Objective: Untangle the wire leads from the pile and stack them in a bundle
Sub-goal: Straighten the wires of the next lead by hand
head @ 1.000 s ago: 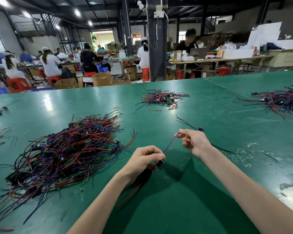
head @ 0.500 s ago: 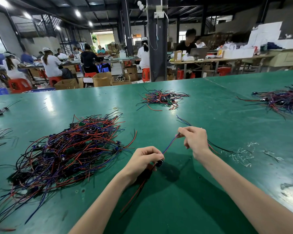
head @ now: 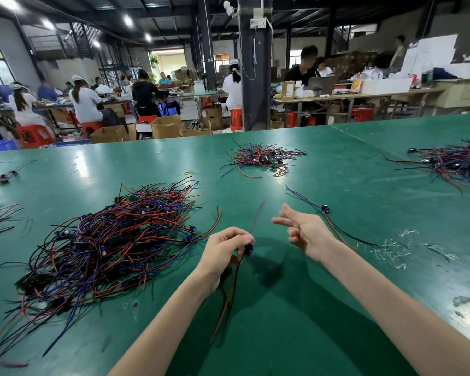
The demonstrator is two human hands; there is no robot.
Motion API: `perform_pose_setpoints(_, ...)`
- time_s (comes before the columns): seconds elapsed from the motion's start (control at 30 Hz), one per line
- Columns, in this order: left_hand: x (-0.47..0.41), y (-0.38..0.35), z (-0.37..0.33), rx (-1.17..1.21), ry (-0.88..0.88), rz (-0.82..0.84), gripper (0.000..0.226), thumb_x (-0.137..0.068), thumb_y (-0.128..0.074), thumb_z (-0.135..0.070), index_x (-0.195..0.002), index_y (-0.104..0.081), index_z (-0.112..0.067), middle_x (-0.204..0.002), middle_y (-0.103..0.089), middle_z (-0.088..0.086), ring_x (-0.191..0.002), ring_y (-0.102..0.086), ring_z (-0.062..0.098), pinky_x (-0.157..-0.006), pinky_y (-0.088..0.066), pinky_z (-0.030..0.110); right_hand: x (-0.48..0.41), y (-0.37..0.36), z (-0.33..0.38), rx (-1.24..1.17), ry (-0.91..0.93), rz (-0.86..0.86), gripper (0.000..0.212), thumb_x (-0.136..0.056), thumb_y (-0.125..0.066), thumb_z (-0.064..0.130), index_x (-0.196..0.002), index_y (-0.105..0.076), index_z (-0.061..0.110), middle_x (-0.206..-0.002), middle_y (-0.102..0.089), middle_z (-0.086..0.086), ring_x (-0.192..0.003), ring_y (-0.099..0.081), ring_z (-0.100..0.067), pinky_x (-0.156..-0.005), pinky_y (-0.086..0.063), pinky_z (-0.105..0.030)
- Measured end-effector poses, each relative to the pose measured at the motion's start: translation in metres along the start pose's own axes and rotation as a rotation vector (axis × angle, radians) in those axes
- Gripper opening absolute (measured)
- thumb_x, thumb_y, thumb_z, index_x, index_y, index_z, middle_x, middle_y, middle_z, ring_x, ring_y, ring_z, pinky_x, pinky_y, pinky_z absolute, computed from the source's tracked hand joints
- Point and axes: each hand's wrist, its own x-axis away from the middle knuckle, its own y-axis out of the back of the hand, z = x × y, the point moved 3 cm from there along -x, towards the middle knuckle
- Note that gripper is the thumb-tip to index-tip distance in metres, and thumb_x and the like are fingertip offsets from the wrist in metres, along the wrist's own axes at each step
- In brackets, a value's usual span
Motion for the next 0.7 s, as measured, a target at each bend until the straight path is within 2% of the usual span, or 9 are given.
perform_pose_setpoints(0.07, -0.002, 0.007, -0.002, 0.029, -0.011, -0.102, 0.023, -0.086, -0.063, -0.009, -0.065, -0.067, -0.02, -0.057, -0.061, -0.007, -0.049, -0.048, 0.002, -0.051, -0.036, 0.017, 0.009, -0.011, -0.005, 0.164, 0.029, 0.101, 0.026, -0.087, -0.066, 0.031, -0.095, -0.064, 0.007, -0.092, -0.074, -0.008, -0.035, -0.038, -0.004, -0.035, -0.033, -0.015)
perform_pose_setpoints(0.17, -0.004, 0.014, -0.002, 0.091, -0.018, -0.203, 0.018, -0.087, -0.063, -0.011, -0.071, -0.066, -0.018, -0.06, -0.063, -0.008, -0.051, -0.044, 0.003, -0.053, -0.034, 0.019, 0.029, -0.035, -0.019, 0.367, 0.045, 0.34, 0.016, -0.087, -0.066, 0.024, -0.088, -0.068, 0.008, -0.087, -0.074, -0.005, -0.034, -0.041, -0.005, -0.034, -0.03, -0.015)
perform_pose_setpoints(0.27, -0.003, 0.013, -0.002, 0.144, -0.013, -0.242, 0.016, -0.087, -0.063, -0.01, -0.072, -0.065, -0.017, -0.06, -0.062, -0.007, -0.053, -0.04, 0.007, -0.054, -0.035, 0.023, 0.043, -0.054, -0.035, 0.364, 0.049, 0.46, 0.007, -0.086, -0.067, 0.016, -0.083, -0.069, 0.01, -0.079, -0.072, -0.003, -0.033, -0.044, -0.005, -0.033, -0.033, -0.016)
perform_pose_setpoints(0.43, -0.005, 0.01, -0.001, 0.17, -0.007, -0.222, 0.014, -0.09, -0.062, -0.016, -0.076, -0.063, -0.02, -0.063, -0.062, -0.009, -0.056, -0.045, 0.006, -0.059, -0.039, 0.024, 0.047, -0.059, -0.037, 0.335, 0.127, 0.382, 0.006, -0.086, -0.066, 0.011, -0.081, -0.067, 0.008, -0.072, -0.071, -0.005, -0.034, -0.045, -0.006, -0.033, -0.034, -0.017)
perform_pose_setpoints(0.5, -0.005, 0.008, 0.001, 0.155, 0.0, -0.172, 0.011, -0.092, -0.059, -0.02, -0.081, -0.062, -0.02, -0.064, -0.063, -0.012, -0.059, -0.049, 0.007, -0.061, -0.041, 0.024, 0.045, -0.057, -0.034, 0.332, 0.144, 0.346, 0.008, -0.087, -0.064, 0.009, -0.08, -0.066, 0.007, -0.068, -0.07, -0.004, -0.034, -0.046, -0.007, -0.034, -0.035, -0.017)
perform_pose_setpoints(0.57, -0.005, 0.004, 0.003, 0.151, 0.006, -0.091, 0.007, -0.092, -0.058, -0.022, -0.087, -0.061, -0.018, -0.067, -0.062, -0.01, -0.059, -0.052, 0.008, -0.057, -0.043, 0.021, 0.044, -0.055, -0.033, 0.32, 0.15, 0.326, 0.01, -0.088, -0.062, 0.008, -0.079, -0.065, 0.006, -0.065, -0.07, -0.004, -0.033, -0.045, -0.006, -0.033, -0.034, -0.016)
perform_pose_setpoints(0.63, -0.005, 0.002, 0.005, 0.118, 0.008, -0.049, 0.004, -0.091, -0.06, -0.016, -0.095, -0.06, -0.014, -0.075, -0.063, -0.002, -0.063, -0.056, 0.011, -0.057, -0.044, 0.023, 0.044, -0.055, -0.033, 0.307, 0.151, 0.314, 0.013, -0.089, -0.059, 0.006, -0.078, -0.066, 0.007, -0.063, -0.069, -0.003, -0.032, -0.046, -0.006, -0.033, -0.034, -0.015)
perform_pose_setpoints(0.7, -0.006, 0.003, 0.006, 0.088, 0.007, -0.051, 0.014, -0.09, -0.06, -0.006, -0.103, -0.06, -0.009, -0.083, -0.065, 0.005, -0.07, -0.059, 0.015, -0.061, -0.047, 0.025, 0.045, -0.055, -0.033, 0.318, 0.165, 0.305, 0.018, -0.09, -0.057, 0.004, -0.077, -0.067, 0.009, -0.063, -0.069, -0.004, -0.033, -0.047, -0.006, -0.033, -0.035, -0.016)
